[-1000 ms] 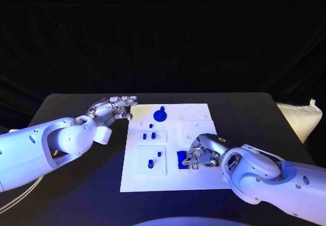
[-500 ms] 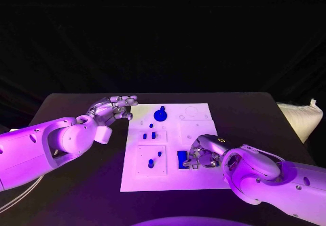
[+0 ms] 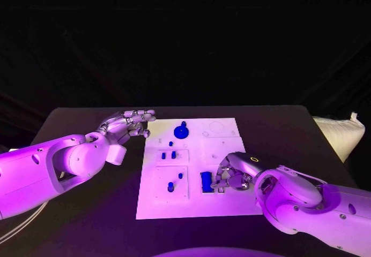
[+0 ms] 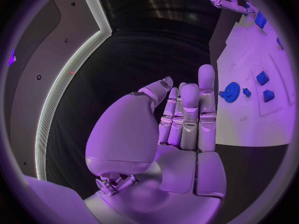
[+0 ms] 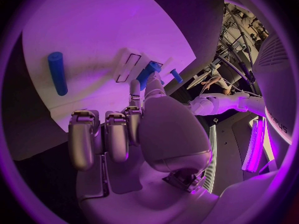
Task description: Assemble the parts on the task board
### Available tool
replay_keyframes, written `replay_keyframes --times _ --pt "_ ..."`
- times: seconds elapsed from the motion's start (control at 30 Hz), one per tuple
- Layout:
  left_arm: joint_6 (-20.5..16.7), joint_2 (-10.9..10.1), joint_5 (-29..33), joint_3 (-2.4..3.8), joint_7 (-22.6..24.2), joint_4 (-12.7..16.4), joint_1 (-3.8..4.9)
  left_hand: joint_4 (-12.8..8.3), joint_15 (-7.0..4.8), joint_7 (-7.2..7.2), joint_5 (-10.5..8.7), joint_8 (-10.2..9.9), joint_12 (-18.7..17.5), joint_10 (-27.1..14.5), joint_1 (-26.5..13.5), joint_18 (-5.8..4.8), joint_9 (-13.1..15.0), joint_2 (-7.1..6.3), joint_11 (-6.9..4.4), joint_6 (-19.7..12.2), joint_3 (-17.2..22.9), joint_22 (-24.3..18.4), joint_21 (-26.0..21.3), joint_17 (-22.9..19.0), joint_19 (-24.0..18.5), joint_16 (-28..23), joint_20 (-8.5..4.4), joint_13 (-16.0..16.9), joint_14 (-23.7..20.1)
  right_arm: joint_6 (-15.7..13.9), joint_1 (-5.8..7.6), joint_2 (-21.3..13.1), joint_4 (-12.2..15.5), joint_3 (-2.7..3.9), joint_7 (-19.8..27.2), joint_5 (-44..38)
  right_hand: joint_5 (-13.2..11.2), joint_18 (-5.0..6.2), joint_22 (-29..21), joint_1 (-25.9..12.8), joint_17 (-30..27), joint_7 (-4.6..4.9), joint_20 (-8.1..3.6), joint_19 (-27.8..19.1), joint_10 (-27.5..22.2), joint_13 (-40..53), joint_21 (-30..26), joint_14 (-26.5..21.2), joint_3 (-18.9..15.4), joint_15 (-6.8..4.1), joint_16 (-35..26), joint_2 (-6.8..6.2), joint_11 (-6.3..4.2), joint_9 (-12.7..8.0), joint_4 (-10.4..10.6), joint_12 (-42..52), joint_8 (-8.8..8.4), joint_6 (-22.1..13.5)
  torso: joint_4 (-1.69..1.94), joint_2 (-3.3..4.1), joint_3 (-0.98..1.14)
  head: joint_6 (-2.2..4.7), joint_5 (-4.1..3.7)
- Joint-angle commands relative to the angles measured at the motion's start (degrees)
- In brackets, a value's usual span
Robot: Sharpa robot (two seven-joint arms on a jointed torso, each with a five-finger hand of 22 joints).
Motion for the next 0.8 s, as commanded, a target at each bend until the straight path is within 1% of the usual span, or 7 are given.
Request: replay_keyframes --times 0.03,0.17,0.33,0.43,0.5,0.63,0.8 --pt "1.14 0.13 -0.59 0.02 0.31 0.06 -0.01 -0.18 0.1 0.02 -0.01 0.38 0.19 -0.44 -0.39 0.91 -0.05 0.27 -0.12 -0.47 -0.23 -0.1 -0.38 -0.05 -0.16 0.06 0.09 -0.08 -0.42 -2.51 0.0 -1.3 1.04 0.2 0.0 0.27 0.32 -1.05 11.75 0.31 12.82 0.09 -0.34 4.3 2.83 -0.03 0.09 5.52 -0.13 -0.43 0.03 0.81 -0.46 -0.02 -0.04 -0.56 0.03 -0.85 0.1 0.02 -0.02 0.07 -0.19" --pt "1.07 0.1 -0.62 0.02 0.36 0.06 -0.04 -0.18 0.1 0.02 -0.01 0.38 0.19 -0.44 -0.39 0.91 -0.05 0.27 -0.12 -0.47 -0.23 -0.1 -0.38 -0.05 -0.16 0.06 0.09 -0.08 -0.42 -2.5 0.57 -4.09 2.49 0.43 0.8 3.07 0.81 -1.0 11.58 -0.78 12.66 0.88 -0.12 4.21 2.62 -0.31 -0.12 5.49 -0.67 -0.01 -0.08 0.98 0.15 -0.53 0.59 -1.18 -1.18 -2.5 0.0 -0.01 -0.08 0.16 -0.41" --pt "0.99 0.04 -0.64 0.01 0.42 0.15 -0.05 -0.18 0.1 0.02 -0.01 0.38 0.19 -0.44 -0.39 0.91 -0.05 0.27 -0.12 -0.47 -0.23 -0.1 -0.38 -0.05 -0.16 0.06 0.09 -0.08 -0.42 -0.4 1.82 -8.53 3.7 0.52 0.2 5.08 1.8 -0.96 11.44 -1.29 12.5 1.87 0.4 4.12 2.34 -0.67 -0.31 5.45 -0.95 0.68 -0.18 1.48 0.98 -1.39 0.99 -2.0 -3.1 -4.39 0.0 0.0 -0.13 0.28 -0.76" --pt "0.96 0.03 -0.64 0.0 0.53 0.25 -0.07 -0.18 0.1 0.02 -0.01 0.38 0.19 -0.44 -0.39 0.91 -0.05 0.27 -0.12 -0.47 -0.23 -0.1 -0.38 -0.05 -0.16 0.06 0.09 -0.08 -0.42 0.24 2.16 -10.96 4.05 0.48 -0.28 4.16 5.4 -0.93 11.38 -1.69 12.49 2.36 0.88 4.09 2.23 -0.78 -0.39 5.45 -1.13 1.12 -0.19 2.29 1.43 -2.09 1.55 -2.35 -4.52 -4.82 -0.11 -0.03 -0.1 0.44 -1.29" --pt "0.97 0.04 -0.64 0.0 0.6 0.31 -0.11 -0.18 0.1 0.02 -0.01 0.38 0.19 -0.44 -0.39 0.91 -0.05 0.27 -0.12 -0.47 -0.23 -0.1 -0.38 -0.05 -0.16 0.06 0.09 -0.08 -0.42 0.47 2.15 -11.89 4.07 0.38 -0.82 3.37 5.76 -0.91 11.32 -1.86 12.49 2.47 0.96 4.06 2.2 -0.84 -0.47 5.45 -1.27 1.19 -0.19 2.38 1.52 -2.25 1.73 -2.49 -4.85 -4.89 -0.15 -0.01 0.0 0.64 -1.47" --pt "1.03 0.1 -0.64 0.0 0.66 0.39 -0.17 -0.18 0.1 0.02 -0.01 0.38 0.19 -0.44 -0.39 0.91 -0.05 0.27 -0.12 -0.47 -0.23 -0.1 -0.38 -0.05 -0.16 0.06 0.09 -0.08 -0.42 0.87 2.03 -12.97 3.76 0.17 -1.65 1.76 5.89 -0.85 11.17 -2.08 12.41 2.65 1.09 3.98 2.01 -1.13 -0.65 5.43 -1.55 1.31 -0.24 2.32 1.67 -2.5 1.95 -3.09 -5.38 -5.1 -0.33 -0.18 -0.08 0.72 -1.89" --pt "1.11 0.26 -0.64 0.0 0.68 0.35 -0.24 -0.26 0.11 0.03 0.01 0.41 0.29 -0.52 -0.3 0.91 -0.04 0.34 -0.11 -0.49 -0.21 -0.14 -0.42 -0.1 -0.21 0.08 0.1 -0.09 -0.49 1.51 1.59 -13.31 3.05 -0.05 -2.13 0.4 5.89 -0.84 11.13 -2.14 12.39 2.7 1.13 3.95 1.96 -1.2 -0.7 5.43 -1.62 1.35 -0.25 2.31 1.72 -2.58 2.01 -3.23 -5.53 -5.14 -0.32 -0.25 -0.12 0.73 -2.21"
